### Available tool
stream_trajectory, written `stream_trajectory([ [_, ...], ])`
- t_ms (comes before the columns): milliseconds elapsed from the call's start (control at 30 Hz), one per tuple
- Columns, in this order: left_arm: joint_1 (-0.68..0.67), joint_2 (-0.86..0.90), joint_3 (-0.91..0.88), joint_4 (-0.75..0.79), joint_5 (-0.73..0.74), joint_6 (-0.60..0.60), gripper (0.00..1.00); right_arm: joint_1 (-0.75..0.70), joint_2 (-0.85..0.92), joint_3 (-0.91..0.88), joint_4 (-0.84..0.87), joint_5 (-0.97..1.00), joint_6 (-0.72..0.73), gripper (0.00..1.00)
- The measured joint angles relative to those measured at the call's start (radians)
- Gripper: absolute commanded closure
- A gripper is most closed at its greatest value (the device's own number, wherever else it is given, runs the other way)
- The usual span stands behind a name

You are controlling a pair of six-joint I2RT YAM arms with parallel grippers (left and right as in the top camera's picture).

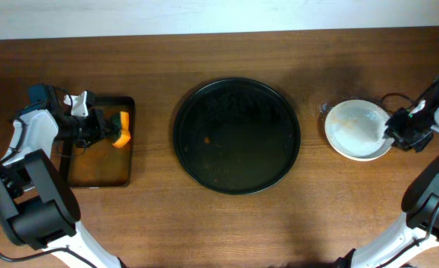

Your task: Clean dirty plates on tray and stack at the side

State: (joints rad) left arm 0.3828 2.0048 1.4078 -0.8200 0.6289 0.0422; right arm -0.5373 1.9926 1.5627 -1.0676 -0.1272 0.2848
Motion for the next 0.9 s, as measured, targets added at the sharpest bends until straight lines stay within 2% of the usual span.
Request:
stream_trajectory([
  [133,0.0,0.0,0.0,-0.003,-0.011,0.0,0.99,0.0,0.0,0.096,-0.117,-0.018,-0.013,0.71],
  [300,0.0,0.0,0.0,0.017,-0.025,0.002,0.99,0.025,0.0,0.121,-0.201,-0.062,-0.058,0.71],
  [667,0.047,0.122,0.0,0.042,-0.062,0.045,1.0,0.096,0.0,0.122,-0.262,-0.092,-0.098,0.73],
  [900,0.085,0.123,0.006,0.034,-0.105,0.036,0.99,0.096,0.0,0.122,-0.272,-0.092,-0.105,0.73],
])
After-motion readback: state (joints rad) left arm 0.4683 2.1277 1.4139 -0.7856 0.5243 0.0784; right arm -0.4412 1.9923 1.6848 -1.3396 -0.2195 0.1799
